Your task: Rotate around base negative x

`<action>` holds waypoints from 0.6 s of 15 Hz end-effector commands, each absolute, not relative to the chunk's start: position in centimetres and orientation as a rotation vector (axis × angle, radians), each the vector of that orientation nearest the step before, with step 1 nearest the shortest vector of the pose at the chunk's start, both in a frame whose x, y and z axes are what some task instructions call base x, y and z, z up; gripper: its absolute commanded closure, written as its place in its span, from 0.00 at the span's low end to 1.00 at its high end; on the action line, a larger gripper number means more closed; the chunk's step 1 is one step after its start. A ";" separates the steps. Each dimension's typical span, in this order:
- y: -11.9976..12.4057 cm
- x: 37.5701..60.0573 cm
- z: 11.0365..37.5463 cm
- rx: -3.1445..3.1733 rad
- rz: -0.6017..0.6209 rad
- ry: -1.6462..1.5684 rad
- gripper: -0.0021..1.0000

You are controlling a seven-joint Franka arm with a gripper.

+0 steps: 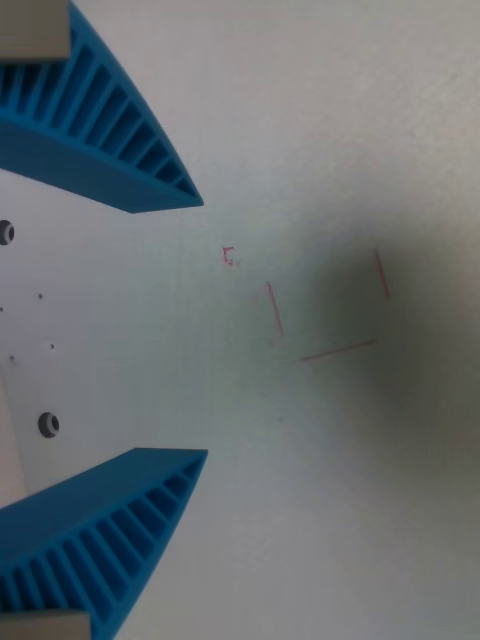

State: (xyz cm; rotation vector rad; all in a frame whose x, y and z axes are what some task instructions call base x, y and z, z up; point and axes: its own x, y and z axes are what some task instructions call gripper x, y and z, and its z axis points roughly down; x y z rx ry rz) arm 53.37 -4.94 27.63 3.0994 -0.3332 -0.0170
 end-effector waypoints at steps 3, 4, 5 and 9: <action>-4.8 53.4 27.7 2.939 0.015 -0.333 0.00; -4.8 53.4 27.7 2.928 0.016 -0.332 0.00; -4.8 53.4 27.7 2.916 0.018 -0.331 0.00; -4.8 53.4 27.7 2.870 0.024 -0.326 0.00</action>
